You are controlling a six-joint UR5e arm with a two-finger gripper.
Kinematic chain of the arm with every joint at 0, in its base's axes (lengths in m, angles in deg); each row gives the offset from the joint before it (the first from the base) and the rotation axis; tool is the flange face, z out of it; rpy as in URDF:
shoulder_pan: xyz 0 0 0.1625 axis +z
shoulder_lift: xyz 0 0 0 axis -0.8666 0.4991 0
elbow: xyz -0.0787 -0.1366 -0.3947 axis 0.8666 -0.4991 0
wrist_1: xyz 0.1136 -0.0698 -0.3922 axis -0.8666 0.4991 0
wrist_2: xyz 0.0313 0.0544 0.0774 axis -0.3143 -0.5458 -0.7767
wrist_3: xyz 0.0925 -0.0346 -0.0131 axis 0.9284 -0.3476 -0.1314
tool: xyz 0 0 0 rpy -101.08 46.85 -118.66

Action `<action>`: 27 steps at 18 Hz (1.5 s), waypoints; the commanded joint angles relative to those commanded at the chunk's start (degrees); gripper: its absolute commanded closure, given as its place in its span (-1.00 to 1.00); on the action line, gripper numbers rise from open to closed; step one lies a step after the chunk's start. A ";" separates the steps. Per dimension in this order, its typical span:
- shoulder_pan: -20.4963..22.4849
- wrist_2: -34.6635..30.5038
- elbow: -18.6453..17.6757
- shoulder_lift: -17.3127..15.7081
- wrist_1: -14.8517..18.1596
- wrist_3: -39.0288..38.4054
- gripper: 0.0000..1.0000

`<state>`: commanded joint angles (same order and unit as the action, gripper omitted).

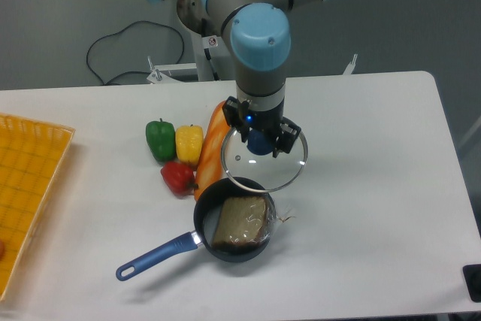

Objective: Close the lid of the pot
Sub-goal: 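Carry the glass lid over the dark frying pan, then lower the glass lid onto the rim of the frying pan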

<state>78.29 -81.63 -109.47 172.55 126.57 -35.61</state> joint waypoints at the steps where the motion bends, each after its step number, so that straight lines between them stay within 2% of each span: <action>1: -0.70 -0.97 0.53 0.62 0.00 -0.52 -0.11; 8: -0.97 -1.59 2.38 2.55 -0.26 -1.94 -0.11; 12: -1.41 -4.66 2.56 3.61 -2.72 -2.55 -0.11; 18: -1.50 -5.28 3.35 5.10 -3.86 -3.69 -0.11; 27: -4.84 -7.57 3.61 6.86 -5.89 -9.58 -0.10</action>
<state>73.45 -89.20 -105.86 179.41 120.68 -45.19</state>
